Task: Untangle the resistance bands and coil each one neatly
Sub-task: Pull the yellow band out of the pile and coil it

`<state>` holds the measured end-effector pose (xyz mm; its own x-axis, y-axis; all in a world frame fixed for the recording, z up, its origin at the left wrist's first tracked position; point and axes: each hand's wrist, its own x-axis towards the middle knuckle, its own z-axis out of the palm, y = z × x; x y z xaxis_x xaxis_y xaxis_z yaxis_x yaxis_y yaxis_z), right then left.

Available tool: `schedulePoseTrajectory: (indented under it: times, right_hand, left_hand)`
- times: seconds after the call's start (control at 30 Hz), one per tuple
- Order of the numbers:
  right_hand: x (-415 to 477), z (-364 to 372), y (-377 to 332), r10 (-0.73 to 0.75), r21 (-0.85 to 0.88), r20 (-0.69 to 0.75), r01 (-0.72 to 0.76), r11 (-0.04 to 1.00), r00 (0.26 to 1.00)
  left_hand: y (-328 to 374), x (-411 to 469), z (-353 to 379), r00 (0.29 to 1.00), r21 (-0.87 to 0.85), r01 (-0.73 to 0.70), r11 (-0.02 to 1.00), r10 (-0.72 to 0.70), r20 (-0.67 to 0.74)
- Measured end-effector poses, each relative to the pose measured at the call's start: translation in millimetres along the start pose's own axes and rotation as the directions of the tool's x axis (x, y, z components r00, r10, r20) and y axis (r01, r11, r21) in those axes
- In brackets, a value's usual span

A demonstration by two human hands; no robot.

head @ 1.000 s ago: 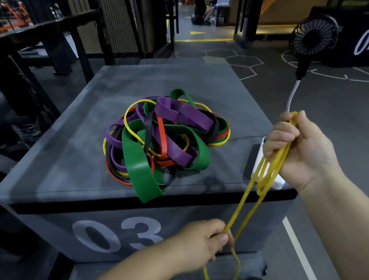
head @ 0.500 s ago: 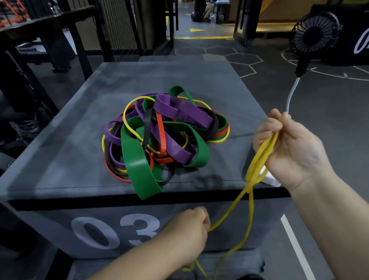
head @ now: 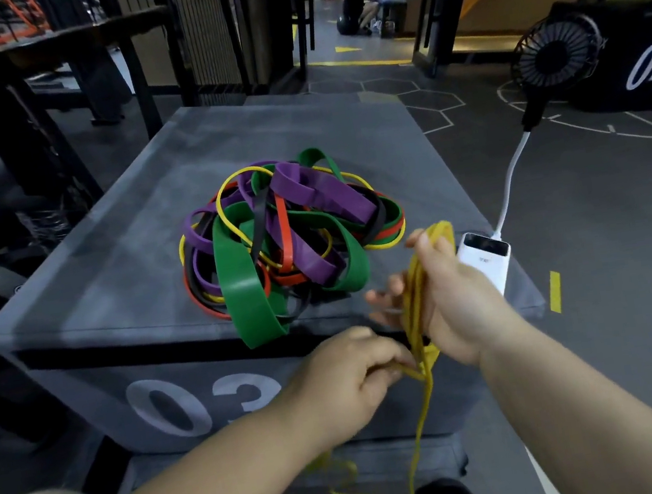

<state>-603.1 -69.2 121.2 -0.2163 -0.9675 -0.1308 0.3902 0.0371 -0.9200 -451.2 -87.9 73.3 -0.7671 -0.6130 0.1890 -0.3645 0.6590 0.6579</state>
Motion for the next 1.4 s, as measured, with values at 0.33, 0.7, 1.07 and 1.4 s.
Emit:
schedulePoseTrajectory:
  times: [0.33,0.7,1.07,1.4]
  right_hand:
    - [-8.2,9.6,28.8,-0.07,-0.733,0.016,0.059,0.678,0.997]
    - [-2.1,9.5,34.6,0.013,-0.758,0.04,0.022,0.651,0.999]
    - [1.4,-6.5,6.8,0.167,-0.484,0.041,-0.127,0.866,0.985]
    - [-11.8,-8.2,0.3,0.366,-0.56,0.291,-0.153,0.814,0.884]
  left_hand:
    - [6.5,-6.6,-2.4,0.944,-0.004,0.12,0.993,-0.115,-0.31]
    - [0.1,0.3,-3.4,0.961,-0.275,0.107,0.955,-0.171,-0.217]
    - [-16.4,2.1,-11.2,0.974,-0.318,0.177,0.932,-0.212,-0.079]
    - [-11.1,5.4,-21.2,0.933,-0.381,-0.013,0.925,-0.126,-0.337]
